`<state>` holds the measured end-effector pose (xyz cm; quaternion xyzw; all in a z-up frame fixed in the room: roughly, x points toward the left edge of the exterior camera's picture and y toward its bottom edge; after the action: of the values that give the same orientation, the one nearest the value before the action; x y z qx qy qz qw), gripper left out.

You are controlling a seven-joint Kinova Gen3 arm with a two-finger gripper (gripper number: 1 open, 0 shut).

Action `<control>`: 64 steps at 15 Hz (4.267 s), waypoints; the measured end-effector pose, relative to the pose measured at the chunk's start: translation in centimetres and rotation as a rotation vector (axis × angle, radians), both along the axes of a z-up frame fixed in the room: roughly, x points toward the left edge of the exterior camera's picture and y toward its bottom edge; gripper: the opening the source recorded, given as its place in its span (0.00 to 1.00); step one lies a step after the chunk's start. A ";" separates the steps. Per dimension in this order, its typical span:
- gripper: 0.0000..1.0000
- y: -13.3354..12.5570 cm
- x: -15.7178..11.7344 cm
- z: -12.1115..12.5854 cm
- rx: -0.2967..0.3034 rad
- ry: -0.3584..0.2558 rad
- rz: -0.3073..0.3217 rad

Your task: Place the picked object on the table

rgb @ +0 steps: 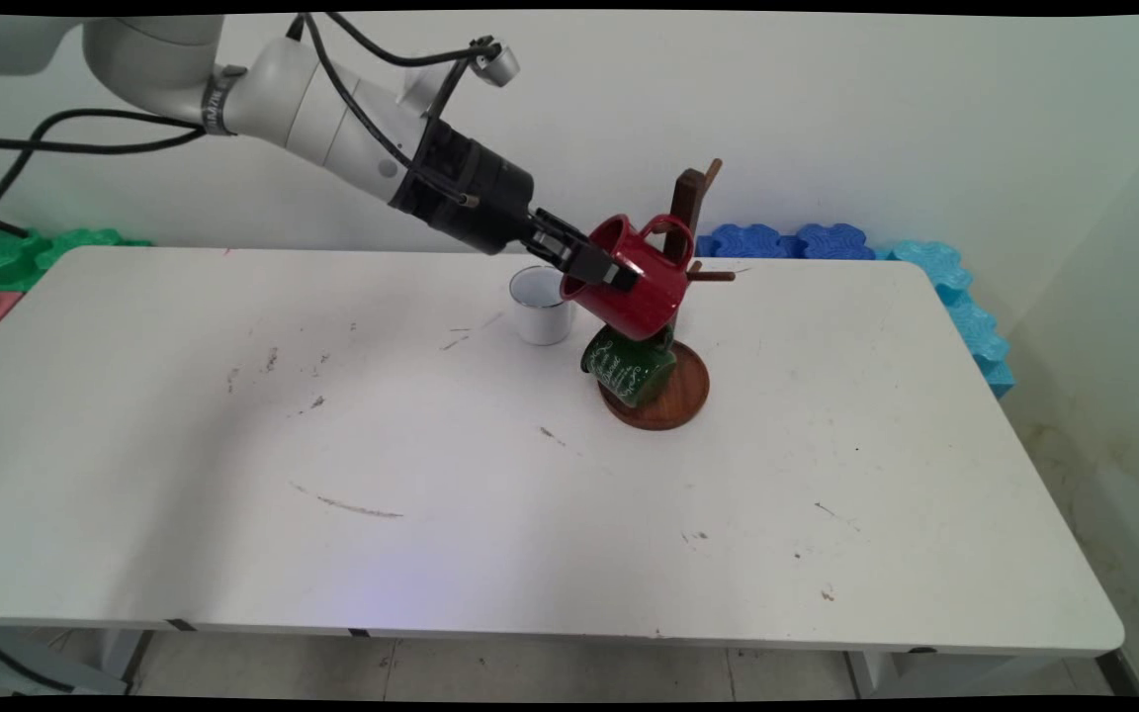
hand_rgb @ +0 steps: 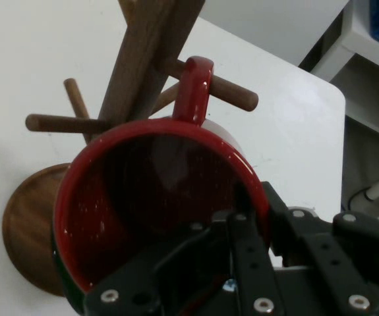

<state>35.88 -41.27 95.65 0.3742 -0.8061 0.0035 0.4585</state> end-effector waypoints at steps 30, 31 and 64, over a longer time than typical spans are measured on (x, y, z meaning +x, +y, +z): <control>0.00 1.7 -1.2 1.2 0.004 0.025 0.011; 0.00 1.8 -1.2 1.2 0.005 0.026 0.010; 0.00 7.2 -2.5 3.6 0.011 -0.027 -0.030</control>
<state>33.33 -34.08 99.21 0.3647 -0.8176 -0.0029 0.4455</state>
